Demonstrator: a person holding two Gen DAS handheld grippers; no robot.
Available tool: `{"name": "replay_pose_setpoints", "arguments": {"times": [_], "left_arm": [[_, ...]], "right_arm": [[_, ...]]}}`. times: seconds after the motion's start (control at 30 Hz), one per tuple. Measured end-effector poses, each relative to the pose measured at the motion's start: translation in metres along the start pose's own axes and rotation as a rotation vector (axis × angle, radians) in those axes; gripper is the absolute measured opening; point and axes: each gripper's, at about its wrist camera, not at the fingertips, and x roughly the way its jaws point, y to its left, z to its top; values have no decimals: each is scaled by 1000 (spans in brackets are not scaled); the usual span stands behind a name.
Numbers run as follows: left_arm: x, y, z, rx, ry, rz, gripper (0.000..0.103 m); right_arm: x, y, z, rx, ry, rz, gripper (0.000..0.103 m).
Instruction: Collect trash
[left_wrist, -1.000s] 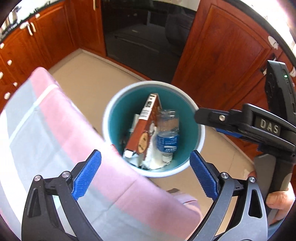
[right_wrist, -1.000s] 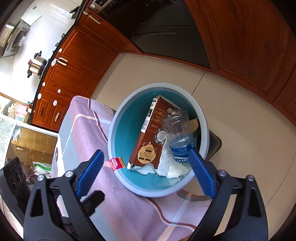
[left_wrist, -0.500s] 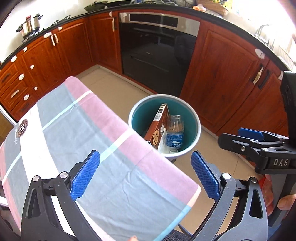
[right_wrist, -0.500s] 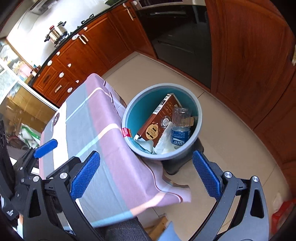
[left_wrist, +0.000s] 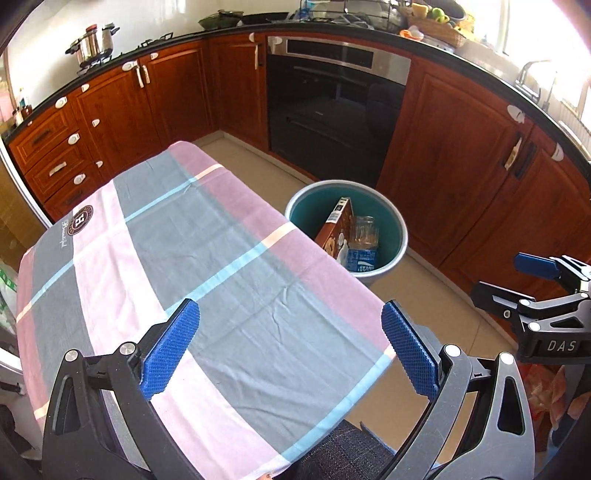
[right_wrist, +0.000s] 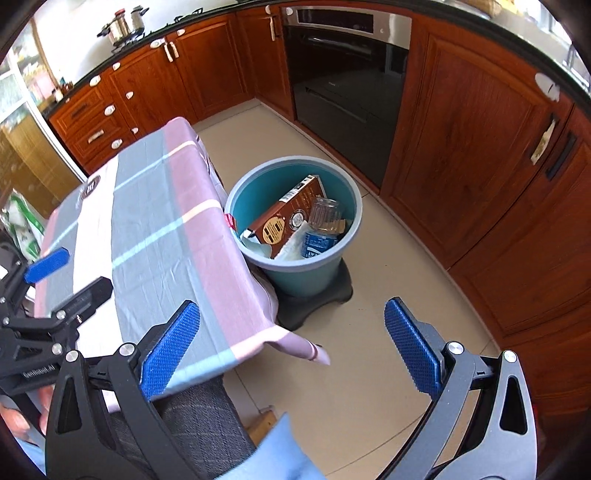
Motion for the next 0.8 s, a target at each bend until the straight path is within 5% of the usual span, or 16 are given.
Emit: {"name": "replay_pose_setpoints", "arguments": {"times": [0.8], "left_arm": [[0,16,-26,-60,15,55,99]], "right_arm": [[18,12,-19,-32,63,-18,96]]}}
